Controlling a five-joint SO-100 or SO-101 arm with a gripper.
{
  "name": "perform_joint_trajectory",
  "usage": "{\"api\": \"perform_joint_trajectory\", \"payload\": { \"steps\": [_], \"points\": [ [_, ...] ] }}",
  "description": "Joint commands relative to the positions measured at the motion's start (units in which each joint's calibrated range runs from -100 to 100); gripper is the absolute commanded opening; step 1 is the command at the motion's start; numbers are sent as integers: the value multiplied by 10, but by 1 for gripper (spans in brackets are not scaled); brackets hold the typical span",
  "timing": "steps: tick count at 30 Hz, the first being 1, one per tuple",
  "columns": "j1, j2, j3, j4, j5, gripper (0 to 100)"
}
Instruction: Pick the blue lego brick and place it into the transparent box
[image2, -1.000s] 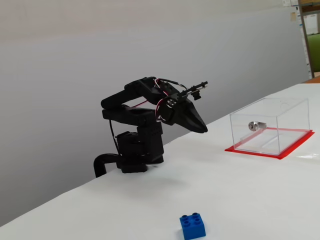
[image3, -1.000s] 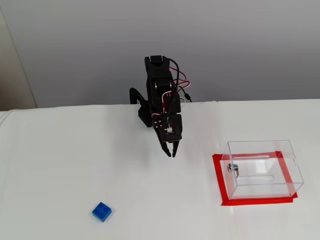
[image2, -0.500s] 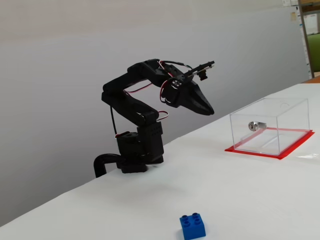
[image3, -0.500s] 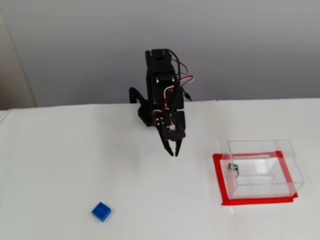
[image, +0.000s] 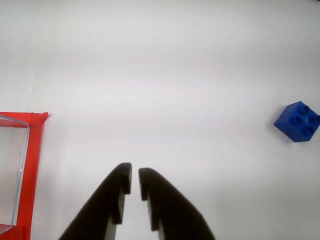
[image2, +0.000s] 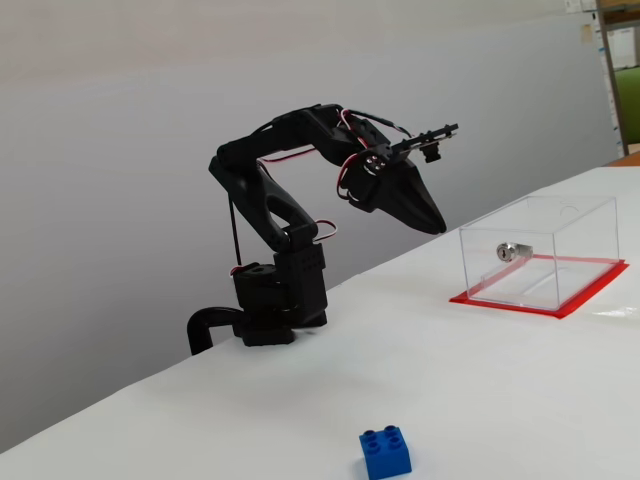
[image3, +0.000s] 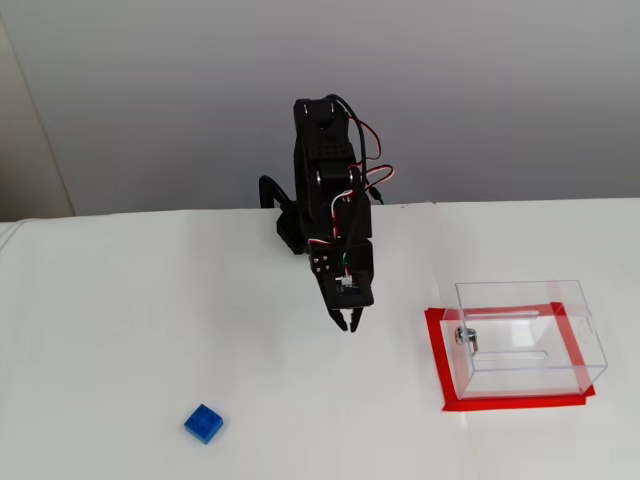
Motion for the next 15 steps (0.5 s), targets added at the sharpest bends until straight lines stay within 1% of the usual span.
{"api": "perform_joint_trajectory", "payload": {
  "steps": [1,15],
  "points": [
    [26,3,-28,2,1,2],
    [200,9,-28,2,-3,2]
  ]
}}
